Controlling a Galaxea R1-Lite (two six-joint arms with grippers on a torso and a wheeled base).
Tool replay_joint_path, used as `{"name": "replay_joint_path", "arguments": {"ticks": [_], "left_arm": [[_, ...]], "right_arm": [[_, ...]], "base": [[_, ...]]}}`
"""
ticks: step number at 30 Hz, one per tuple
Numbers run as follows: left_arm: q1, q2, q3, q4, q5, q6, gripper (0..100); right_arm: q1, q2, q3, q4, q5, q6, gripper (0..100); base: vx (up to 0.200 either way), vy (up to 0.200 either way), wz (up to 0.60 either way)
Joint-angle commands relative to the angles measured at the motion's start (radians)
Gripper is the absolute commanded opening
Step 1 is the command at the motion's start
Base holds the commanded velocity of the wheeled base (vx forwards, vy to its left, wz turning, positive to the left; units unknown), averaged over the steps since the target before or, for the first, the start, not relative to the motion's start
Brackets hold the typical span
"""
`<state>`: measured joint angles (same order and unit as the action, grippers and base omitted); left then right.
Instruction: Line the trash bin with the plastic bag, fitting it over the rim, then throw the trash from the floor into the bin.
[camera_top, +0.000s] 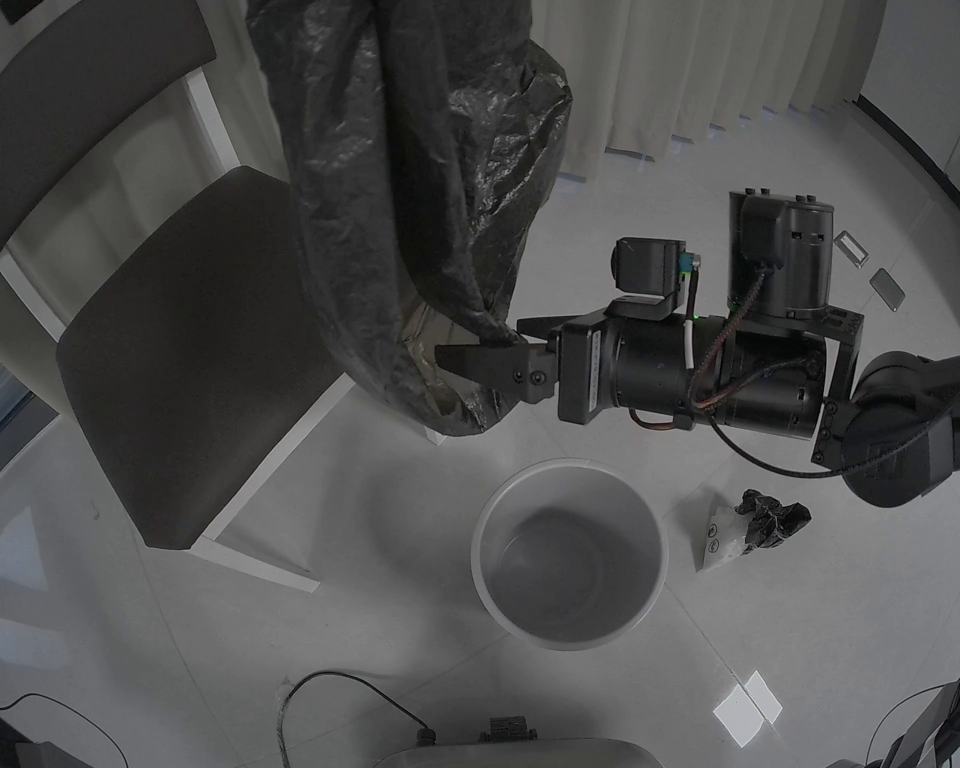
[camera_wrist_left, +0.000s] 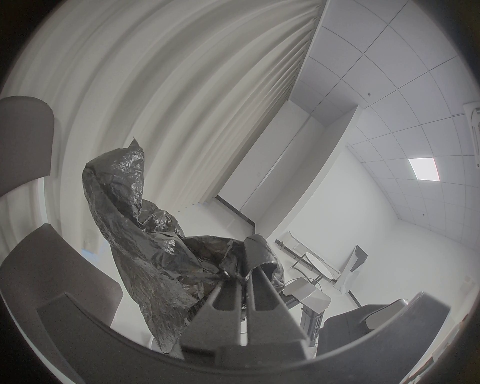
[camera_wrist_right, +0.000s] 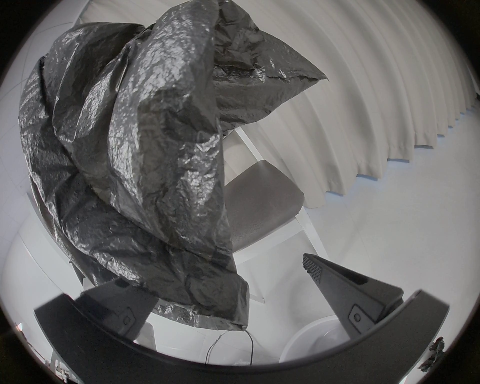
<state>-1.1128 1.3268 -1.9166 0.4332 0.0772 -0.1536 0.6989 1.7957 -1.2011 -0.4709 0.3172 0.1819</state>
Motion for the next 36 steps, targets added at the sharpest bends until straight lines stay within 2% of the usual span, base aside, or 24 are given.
{"name": "replay_joint_path", "arguments": {"ticks": [1, 8, 20, 21, 32, 36], "left_arm": [[-0.016, 0.002, -0.001, -0.002, 0.006, -0.001, 0], [-0.039, 0.012, 0.001, -0.027, 0.010, -0.003, 0], [-0.068, 0.014, 0.005, -0.027, 0.026, -0.014, 0], [-0.070, 0.012, 0.007, -0.027, 0.026, -0.014, 0], [-0.070, 0.011, 0.016, -0.027, 0.026, -0.015, 0], [-0.068, 0.005, 0.042, -0.014, 0.039, -0.014, 0]], "right_arm": [[-0.003, -0.001, 0.000, 0.000, 0.000, -0.002, 100], [-0.022, 0.011, -0.014, 0.001, -0.041, -0.012, 100], [-0.038, 0.013, -0.043, -0.009, -0.041, -0.012, 100], [-0.038, 0.013, -0.038, -0.020, -0.041, -0.015, 0], [-0.038, 0.007, 0.012, -0.049, -0.043, -0.019, 0], [-0.036, -0.056, 0.130, -0.045, -0.049, -0.035, 0]], "base": [[0.000, 0.000, 0.00], [0.000, 0.000, 0.00], [0.000, 0.000, 0.00], [0.000, 0.000, 0.00], [0.000, 0.000, 0.00], [0.000, 0.000, 0.00]]}}
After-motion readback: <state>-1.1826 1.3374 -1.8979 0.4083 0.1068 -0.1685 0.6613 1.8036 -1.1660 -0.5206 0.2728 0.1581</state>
